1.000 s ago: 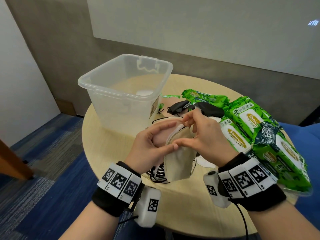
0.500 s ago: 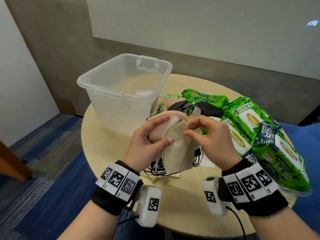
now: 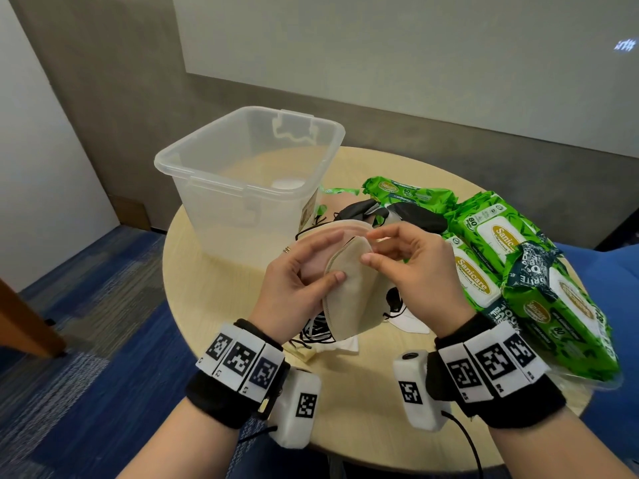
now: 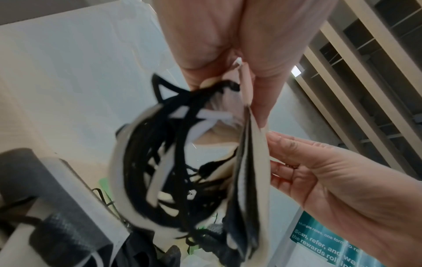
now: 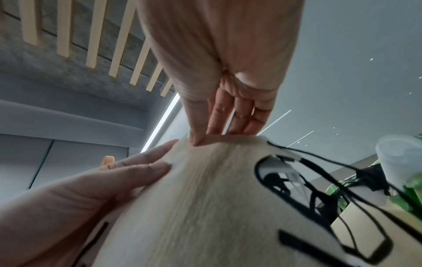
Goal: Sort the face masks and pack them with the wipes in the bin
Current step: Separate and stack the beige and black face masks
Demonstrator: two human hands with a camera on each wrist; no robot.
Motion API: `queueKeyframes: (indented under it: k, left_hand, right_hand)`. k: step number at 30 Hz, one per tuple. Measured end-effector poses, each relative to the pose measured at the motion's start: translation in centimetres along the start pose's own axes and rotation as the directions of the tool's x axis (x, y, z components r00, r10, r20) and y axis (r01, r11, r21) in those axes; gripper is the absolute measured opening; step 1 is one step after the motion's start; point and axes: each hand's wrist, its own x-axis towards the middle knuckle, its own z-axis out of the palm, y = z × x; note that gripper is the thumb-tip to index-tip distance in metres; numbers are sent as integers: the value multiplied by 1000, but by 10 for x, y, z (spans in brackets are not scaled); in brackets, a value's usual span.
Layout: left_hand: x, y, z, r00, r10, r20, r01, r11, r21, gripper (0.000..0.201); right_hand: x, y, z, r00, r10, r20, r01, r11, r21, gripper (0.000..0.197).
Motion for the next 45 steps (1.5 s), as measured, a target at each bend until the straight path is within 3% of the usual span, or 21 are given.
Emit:
queueKeyframes:
  k: [7, 14, 20, 24, 26, 29, 33, 37, 40, 43, 45]
  left_hand:
    - [0, -1, 2, 1000, 27, -10, -27, 999, 25, 44]
    - [0, -1, 0, 999, -2, -36, 2, 1000, 13, 42]
    - [0, 3, -4, 996, -70, -53, 68, 997, -27, 45]
    - [-3, 11, 1, 999, -17, 47, 22, 992, -123, 39]
    - [-5, 13, 6, 998, -19, 65, 30, 985, -169, 41]
    - [-7, 11, 12, 992, -128, -2, 120, 938, -326, 43]
    - [-8, 10, 20, 980, -185, -78, 148, 928, -342, 36]
    - [-8, 7, 22, 985, -140, -104, 105, 953, -283, 35]
    - [-7, 7, 18, 990, -77, -121, 51, 977, -206, 41]
    - [-7, 8, 15, 990, -68, -126, 48, 986, -157, 49]
    - [-7, 9, 15, 987, -67, -147, 44, 987, -158, 50]
  right_hand:
    - [-1, -2, 5, 1000, -12, -14, 12, 1000, -13, 17]
    - [0, -2, -3, 979, 34, 202, -18, 997, -78, 22]
    - [4, -3, -18, 985, 97, 140, -132, 953, 271, 19]
    - [4, -6, -17, 992, 94, 81, -119, 900, 419, 13]
    - [3, -5, -9, 989, 100, 105, -135, 905, 404, 12]
    - [2, -1, 2, 983, 135, 125, -172, 916, 362, 9]
    - [0, 2, 11, 980, 179, 83, -196, 937, 289, 7]
    - [-3, 0, 12, 983, 179, 47, -185, 971, 154, 30]
    - [-4, 4, 9, 985, 168, 32, -168, 985, 25, 12]
    - [-1, 5, 3, 984, 175, -37, -175, 984, -9, 27]
    - [2, 4, 1, 973, 228, -38, -227, 973, 39, 48]
